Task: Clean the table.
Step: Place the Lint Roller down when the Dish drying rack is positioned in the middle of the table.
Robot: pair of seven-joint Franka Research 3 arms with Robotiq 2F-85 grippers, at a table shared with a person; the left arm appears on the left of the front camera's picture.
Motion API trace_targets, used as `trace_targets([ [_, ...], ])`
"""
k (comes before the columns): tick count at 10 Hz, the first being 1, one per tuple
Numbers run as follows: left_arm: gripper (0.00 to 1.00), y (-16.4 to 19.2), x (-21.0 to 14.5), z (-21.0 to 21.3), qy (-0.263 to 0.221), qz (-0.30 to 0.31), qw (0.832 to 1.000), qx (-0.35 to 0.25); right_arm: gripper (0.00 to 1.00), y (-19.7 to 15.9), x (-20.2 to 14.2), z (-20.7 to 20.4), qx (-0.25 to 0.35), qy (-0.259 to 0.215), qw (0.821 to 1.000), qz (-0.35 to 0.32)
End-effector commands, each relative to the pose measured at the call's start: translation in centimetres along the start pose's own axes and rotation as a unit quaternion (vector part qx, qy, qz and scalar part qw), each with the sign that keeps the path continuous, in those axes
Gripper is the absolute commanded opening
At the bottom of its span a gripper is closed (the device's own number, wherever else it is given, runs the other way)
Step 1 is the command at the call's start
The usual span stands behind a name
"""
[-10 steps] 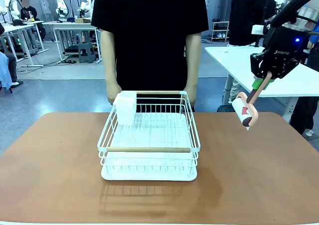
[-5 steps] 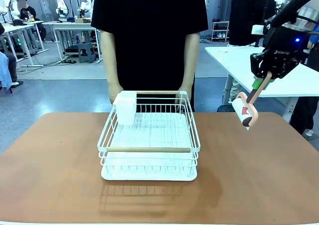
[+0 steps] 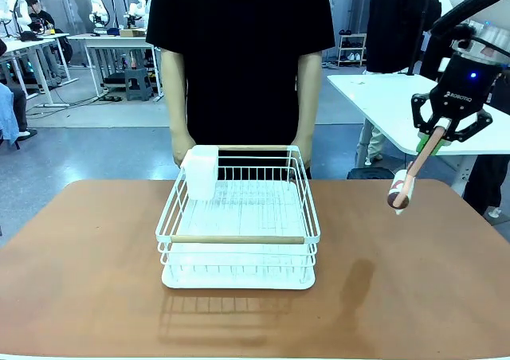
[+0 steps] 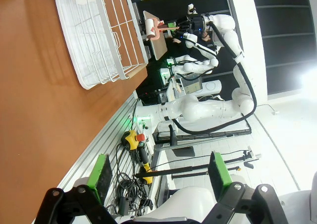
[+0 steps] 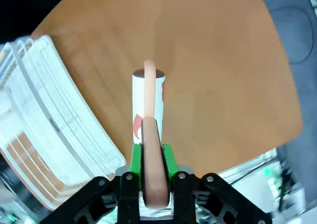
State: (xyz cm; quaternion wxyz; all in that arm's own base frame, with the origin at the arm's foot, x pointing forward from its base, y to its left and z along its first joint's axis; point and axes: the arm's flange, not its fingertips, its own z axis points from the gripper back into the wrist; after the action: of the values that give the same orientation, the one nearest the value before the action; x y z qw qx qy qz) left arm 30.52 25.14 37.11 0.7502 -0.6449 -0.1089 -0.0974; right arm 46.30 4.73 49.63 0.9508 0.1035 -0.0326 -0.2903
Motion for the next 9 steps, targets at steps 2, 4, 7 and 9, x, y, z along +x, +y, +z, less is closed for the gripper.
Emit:
trace_targets([
  [2, 1.00, 0.0, -0.1, 0.2, -0.003, -0.001, 1.000, 0.003, 0.22, -0.1, -0.3, -2.2, 0.042, -0.053, 0.970, -0.233],
  [4, 1.00, 0.0, -0.1, 0.2, -0.003, -0.001, 1.000, 0.003, 0.22, 0.0, 0.2, -2.3, 0.059, -0.056, 0.974, -0.214],
  [7, 1.00, 0.0, -0.1, 0.2, -0.003, -0.001, 1.000, 0.003, 0.22, -1.0, 1.1, -2.0, 0.063, -0.036, 0.968, -0.240],
  [9, 1.00, 0.0, -0.1, 0.2, -0.003, -0.001, 1.000, 0.003, 0.22, 0.4, 1.8, -5.2, 0.095, -0.059, 0.929, -0.352],
])
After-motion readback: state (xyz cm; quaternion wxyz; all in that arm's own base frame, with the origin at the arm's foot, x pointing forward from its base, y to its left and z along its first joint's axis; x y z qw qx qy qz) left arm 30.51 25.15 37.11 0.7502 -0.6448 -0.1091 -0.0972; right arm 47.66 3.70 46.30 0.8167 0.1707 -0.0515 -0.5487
